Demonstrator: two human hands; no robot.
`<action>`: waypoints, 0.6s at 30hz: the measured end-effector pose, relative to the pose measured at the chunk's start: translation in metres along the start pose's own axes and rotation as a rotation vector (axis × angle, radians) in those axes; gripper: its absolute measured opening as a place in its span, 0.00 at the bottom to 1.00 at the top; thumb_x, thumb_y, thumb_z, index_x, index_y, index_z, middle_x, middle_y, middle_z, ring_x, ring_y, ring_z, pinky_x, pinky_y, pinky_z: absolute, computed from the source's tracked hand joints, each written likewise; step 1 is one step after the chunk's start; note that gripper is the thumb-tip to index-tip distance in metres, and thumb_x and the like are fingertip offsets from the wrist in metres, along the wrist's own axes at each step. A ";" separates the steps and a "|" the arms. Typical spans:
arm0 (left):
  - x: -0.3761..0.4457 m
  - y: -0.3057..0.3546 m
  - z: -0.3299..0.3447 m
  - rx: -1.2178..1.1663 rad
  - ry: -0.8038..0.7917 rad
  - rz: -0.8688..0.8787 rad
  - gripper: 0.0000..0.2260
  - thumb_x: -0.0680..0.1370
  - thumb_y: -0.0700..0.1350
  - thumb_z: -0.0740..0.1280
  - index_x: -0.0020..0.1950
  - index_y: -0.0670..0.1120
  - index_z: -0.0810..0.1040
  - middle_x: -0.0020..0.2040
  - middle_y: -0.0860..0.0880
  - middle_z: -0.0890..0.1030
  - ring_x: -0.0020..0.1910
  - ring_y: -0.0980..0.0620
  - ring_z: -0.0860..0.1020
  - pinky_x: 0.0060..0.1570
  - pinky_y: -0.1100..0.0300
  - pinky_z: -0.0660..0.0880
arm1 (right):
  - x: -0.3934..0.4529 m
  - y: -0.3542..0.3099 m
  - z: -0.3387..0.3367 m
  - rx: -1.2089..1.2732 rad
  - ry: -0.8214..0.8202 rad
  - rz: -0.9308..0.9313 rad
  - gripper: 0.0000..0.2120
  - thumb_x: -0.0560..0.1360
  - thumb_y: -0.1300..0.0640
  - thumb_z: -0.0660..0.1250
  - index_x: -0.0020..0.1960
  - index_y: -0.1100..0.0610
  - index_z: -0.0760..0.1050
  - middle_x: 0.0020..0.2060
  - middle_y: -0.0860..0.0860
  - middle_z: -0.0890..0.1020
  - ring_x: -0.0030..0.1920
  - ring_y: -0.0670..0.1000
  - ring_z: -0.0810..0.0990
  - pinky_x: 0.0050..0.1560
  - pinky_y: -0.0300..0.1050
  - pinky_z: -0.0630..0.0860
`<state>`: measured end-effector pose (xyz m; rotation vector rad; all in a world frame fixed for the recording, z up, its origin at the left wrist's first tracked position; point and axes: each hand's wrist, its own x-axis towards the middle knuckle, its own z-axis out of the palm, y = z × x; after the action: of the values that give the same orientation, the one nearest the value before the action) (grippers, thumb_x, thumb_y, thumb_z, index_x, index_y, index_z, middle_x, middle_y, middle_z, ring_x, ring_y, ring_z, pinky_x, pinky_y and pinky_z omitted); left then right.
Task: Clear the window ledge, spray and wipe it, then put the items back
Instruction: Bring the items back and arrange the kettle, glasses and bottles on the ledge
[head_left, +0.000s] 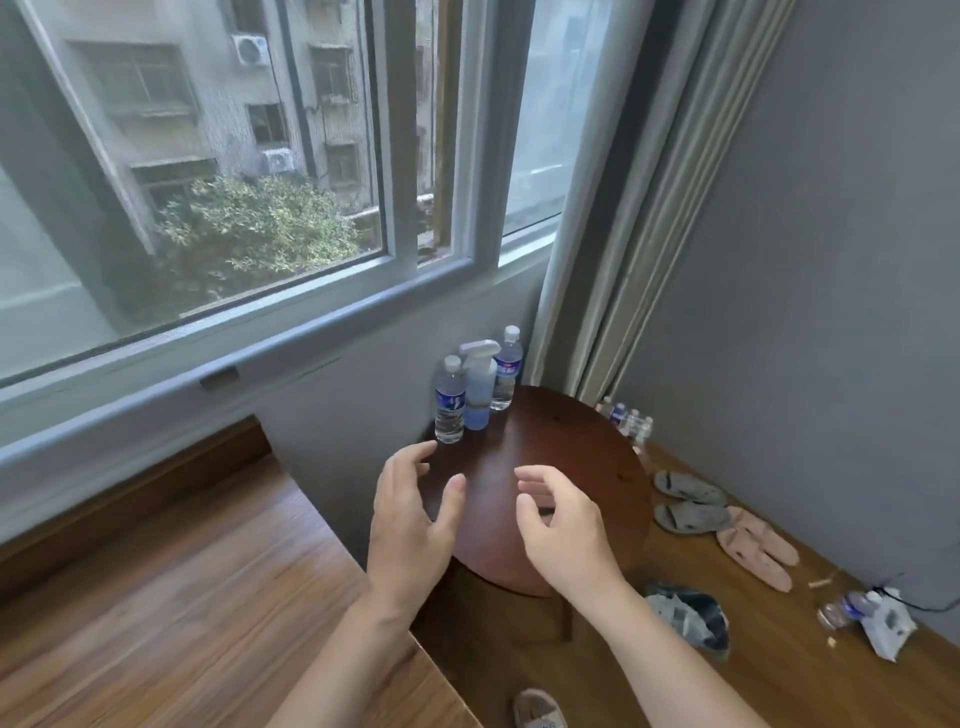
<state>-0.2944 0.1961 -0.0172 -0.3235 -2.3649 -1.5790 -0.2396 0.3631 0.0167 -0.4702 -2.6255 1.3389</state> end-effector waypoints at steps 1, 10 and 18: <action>0.010 -0.002 0.010 0.014 0.003 0.004 0.20 0.79 0.47 0.72 0.68 0.58 0.70 0.61 0.58 0.75 0.59 0.59 0.76 0.61 0.67 0.72 | 0.017 0.006 -0.002 0.016 -0.009 -0.011 0.13 0.82 0.57 0.66 0.64 0.46 0.78 0.57 0.42 0.82 0.59 0.41 0.80 0.62 0.40 0.79; 0.118 -0.038 0.105 0.220 0.026 -0.150 0.21 0.80 0.49 0.71 0.72 0.52 0.71 0.60 0.62 0.71 0.59 0.57 0.75 0.64 0.56 0.74 | 0.198 0.046 -0.026 0.013 -0.197 -0.150 0.13 0.80 0.61 0.67 0.63 0.51 0.79 0.51 0.44 0.83 0.50 0.37 0.80 0.47 0.22 0.71; 0.205 -0.078 0.158 0.369 -0.028 -0.418 0.28 0.79 0.52 0.72 0.76 0.49 0.68 0.69 0.45 0.74 0.69 0.46 0.72 0.66 0.55 0.67 | 0.364 0.072 -0.019 -0.176 -0.315 -0.222 0.22 0.78 0.60 0.68 0.71 0.53 0.74 0.59 0.55 0.80 0.52 0.53 0.81 0.59 0.45 0.75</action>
<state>-0.5291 0.3189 -0.0700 0.2438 -2.8081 -1.2433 -0.5610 0.5424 -0.0314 0.0195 -2.9559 1.2013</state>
